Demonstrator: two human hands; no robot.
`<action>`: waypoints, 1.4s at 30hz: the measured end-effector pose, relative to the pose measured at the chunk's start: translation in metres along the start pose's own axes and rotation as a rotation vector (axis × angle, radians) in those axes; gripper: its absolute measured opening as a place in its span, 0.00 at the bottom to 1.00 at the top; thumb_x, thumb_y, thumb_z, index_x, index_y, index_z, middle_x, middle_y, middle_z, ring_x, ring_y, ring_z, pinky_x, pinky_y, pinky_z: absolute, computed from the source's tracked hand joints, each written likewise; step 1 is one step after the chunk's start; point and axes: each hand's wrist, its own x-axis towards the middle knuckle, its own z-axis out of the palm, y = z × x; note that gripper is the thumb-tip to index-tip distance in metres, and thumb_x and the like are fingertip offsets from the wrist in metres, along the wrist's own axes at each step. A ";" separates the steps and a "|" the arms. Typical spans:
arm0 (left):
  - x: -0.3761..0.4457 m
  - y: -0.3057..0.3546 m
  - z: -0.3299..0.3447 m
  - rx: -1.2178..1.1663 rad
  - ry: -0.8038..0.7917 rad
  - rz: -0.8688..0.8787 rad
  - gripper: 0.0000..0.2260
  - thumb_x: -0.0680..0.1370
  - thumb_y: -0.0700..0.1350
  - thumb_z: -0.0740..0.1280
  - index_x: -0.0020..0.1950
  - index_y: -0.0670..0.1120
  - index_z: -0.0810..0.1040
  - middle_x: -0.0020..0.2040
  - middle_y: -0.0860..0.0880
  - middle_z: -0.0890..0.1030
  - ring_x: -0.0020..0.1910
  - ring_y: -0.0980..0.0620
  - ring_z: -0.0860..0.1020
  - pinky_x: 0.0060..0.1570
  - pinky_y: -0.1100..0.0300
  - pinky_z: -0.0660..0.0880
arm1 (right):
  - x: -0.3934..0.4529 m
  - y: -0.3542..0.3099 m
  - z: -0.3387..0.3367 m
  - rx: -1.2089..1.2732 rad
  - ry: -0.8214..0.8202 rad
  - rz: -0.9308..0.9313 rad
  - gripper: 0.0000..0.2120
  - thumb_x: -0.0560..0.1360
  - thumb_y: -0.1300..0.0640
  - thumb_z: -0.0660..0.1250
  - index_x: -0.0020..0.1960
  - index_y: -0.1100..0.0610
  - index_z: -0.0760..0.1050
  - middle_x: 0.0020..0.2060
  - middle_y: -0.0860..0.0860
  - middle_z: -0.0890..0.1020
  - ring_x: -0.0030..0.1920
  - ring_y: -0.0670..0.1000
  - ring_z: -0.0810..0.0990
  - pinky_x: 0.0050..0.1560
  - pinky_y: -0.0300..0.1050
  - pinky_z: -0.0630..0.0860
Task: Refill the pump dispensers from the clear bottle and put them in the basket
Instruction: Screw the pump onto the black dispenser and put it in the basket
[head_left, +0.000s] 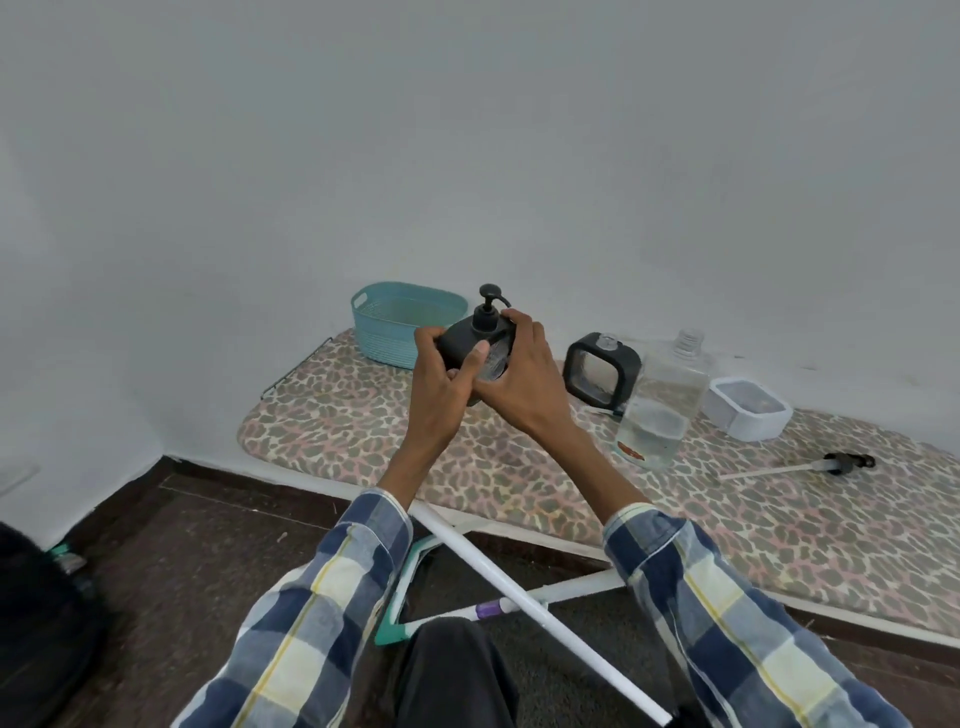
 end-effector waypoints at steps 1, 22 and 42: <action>0.005 -0.001 -0.008 -0.007 0.021 0.016 0.14 0.86 0.47 0.69 0.63 0.41 0.68 0.51 0.52 0.79 0.45 0.63 0.80 0.46 0.64 0.79 | 0.006 -0.004 0.004 0.001 0.004 -0.010 0.47 0.67 0.37 0.77 0.79 0.50 0.62 0.68 0.49 0.73 0.65 0.51 0.76 0.60 0.53 0.79; 0.106 -0.150 -0.089 0.355 0.151 -0.058 0.35 0.84 0.54 0.70 0.85 0.49 0.56 0.79 0.46 0.62 0.77 0.44 0.65 0.70 0.51 0.67 | 0.198 -0.020 0.101 0.185 -0.245 0.089 0.46 0.69 0.50 0.85 0.78 0.55 0.63 0.69 0.52 0.73 0.65 0.51 0.73 0.59 0.44 0.70; 0.107 -0.153 -0.088 0.420 0.171 -0.095 0.36 0.82 0.55 0.72 0.84 0.47 0.59 0.78 0.45 0.66 0.76 0.44 0.69 0.67 0.52 0.69 | 0.218 -0.010 0.158 0.243 -0.600 0.178 0.48 0.68 0.43 0.85 0.80 0.55 0.66 0.72 0.51 0.74 0.70 0.54 0.77 0.70 0.53 0.77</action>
